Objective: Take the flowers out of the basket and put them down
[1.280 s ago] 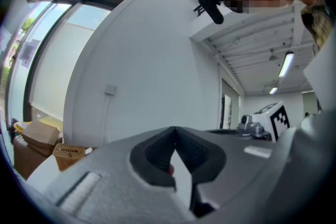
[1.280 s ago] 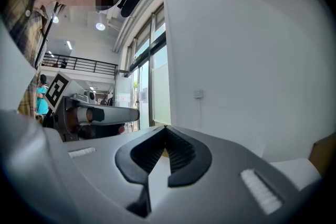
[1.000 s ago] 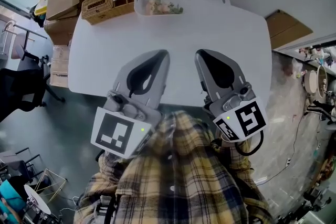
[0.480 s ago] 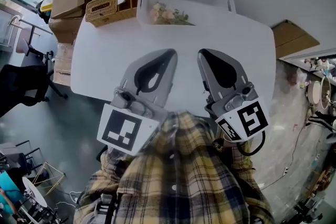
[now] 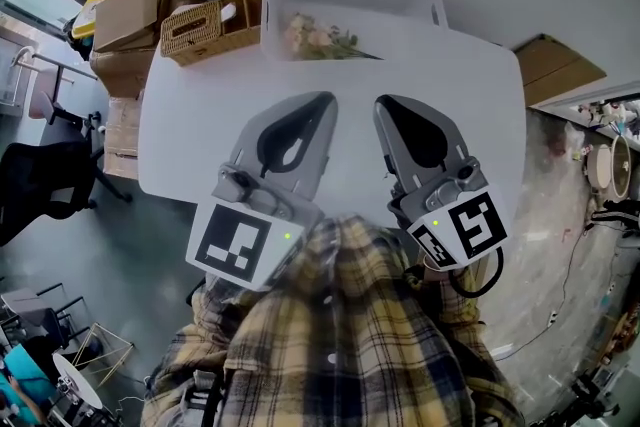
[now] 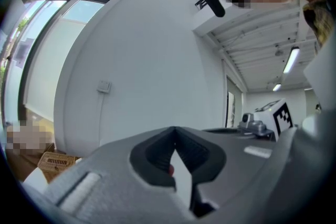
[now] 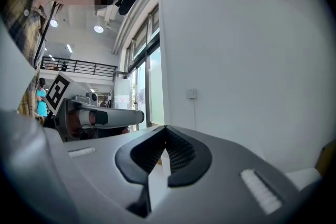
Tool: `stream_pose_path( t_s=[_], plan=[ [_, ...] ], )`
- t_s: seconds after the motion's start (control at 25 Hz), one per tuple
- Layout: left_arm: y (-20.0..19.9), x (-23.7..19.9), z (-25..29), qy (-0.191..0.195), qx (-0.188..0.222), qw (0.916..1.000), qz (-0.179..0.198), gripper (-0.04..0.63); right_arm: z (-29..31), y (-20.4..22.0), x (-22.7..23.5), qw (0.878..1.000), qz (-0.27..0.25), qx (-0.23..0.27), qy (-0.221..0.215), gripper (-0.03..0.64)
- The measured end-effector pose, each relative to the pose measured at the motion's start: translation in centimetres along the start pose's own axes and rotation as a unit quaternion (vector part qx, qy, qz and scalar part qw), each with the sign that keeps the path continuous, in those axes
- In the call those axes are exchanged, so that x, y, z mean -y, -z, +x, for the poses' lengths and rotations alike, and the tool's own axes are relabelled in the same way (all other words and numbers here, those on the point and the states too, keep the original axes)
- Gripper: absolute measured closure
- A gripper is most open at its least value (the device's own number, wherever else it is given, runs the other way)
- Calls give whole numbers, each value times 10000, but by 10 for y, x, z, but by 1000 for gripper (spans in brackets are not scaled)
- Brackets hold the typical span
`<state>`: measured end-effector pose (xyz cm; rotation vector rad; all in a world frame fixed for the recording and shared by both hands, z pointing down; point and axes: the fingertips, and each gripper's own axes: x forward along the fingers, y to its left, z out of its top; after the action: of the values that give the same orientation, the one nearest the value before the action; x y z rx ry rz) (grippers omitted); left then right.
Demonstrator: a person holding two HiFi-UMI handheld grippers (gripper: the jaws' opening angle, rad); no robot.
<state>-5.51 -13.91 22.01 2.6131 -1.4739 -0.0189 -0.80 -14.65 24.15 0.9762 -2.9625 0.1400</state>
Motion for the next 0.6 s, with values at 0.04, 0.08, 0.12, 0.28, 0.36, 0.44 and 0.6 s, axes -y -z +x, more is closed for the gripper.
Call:
stream_pose_path(
  t_s=[0.04, 0.08, 0.12, 0.28, 0.36, 0.44, 0.6],
  plan=[
    [1, -1, 2, 9, -21, 10000, 8, 595, 1, 0, 1, 10000, -1, -8, 14, 614],
    [3, -2, 4, 20, -56, 10000, 19, 594, 1, 1, 2, 10000, -4, -15, 30, 614],
    [5, -3, 6, 30, -103, 9999, 30, 595, 2, 2, 3, 10000, -7, -23, 46, 614],
    [14, -8, 20, 119, -297, 9994, 136, 594, 0, 5, 10, 9999, -3, -70, 113, 614],
    [18, -11, 29, 191, -409, 9988, 185, 594, -1, 6, 14, 9998, 29, -88, 151, 614],
    [19, -13, 39, 265, -518, 9979, 289, 594, -3, 8, 18, 9998, 63, -109, 180, 614],
    [20, -19, 61, 518, -807, 9939, 540, 594, -4, 16, 25, 9995, 139, -185, 213, 614]
  ],
)
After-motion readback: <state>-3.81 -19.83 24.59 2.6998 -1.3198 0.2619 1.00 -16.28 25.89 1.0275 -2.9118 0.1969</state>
